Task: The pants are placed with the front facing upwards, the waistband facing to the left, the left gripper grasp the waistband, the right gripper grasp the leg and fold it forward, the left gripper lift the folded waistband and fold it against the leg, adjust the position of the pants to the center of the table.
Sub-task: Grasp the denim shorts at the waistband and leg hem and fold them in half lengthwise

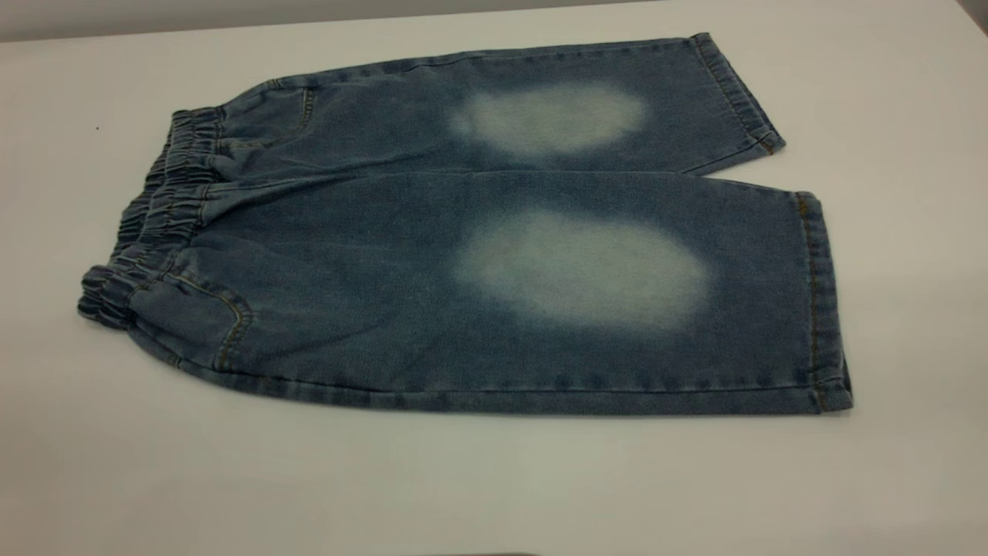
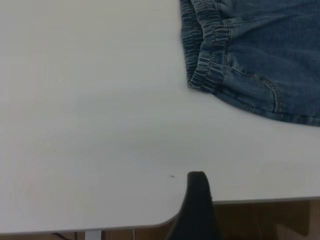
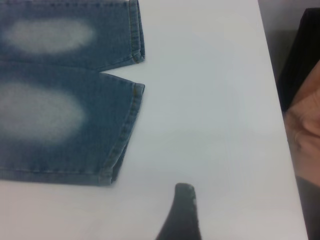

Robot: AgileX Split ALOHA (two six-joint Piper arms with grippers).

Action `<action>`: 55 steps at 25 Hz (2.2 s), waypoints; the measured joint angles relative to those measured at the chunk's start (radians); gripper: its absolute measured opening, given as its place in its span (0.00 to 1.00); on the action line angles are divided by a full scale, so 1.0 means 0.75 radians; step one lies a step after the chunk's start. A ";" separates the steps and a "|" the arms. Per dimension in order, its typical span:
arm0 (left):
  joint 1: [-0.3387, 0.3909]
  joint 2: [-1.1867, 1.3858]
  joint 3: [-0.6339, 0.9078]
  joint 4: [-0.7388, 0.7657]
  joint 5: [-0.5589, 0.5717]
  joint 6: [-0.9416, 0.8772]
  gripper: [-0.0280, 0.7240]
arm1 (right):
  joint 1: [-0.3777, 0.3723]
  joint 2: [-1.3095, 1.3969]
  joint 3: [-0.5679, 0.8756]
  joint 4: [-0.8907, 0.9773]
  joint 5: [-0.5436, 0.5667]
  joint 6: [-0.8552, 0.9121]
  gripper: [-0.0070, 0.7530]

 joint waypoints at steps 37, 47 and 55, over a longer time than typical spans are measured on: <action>-0.003 0.000 0.000 0.000 0.000 0.000 0.77 | 0.000 0.000 0.000 0.000 0.000 0.000 0.75; -0.003 0.009 -0.004 0.000 -0.003 -0.160 0.77 | 0.000 0.013 -0.020 0.015 -0.038 0.069 0.75; -0.003 0.380 -0.094 0.000 -0.262 -0.301 0.77 | 0.000 0.328 -0.279 0.050 -0.142 0.095 0.75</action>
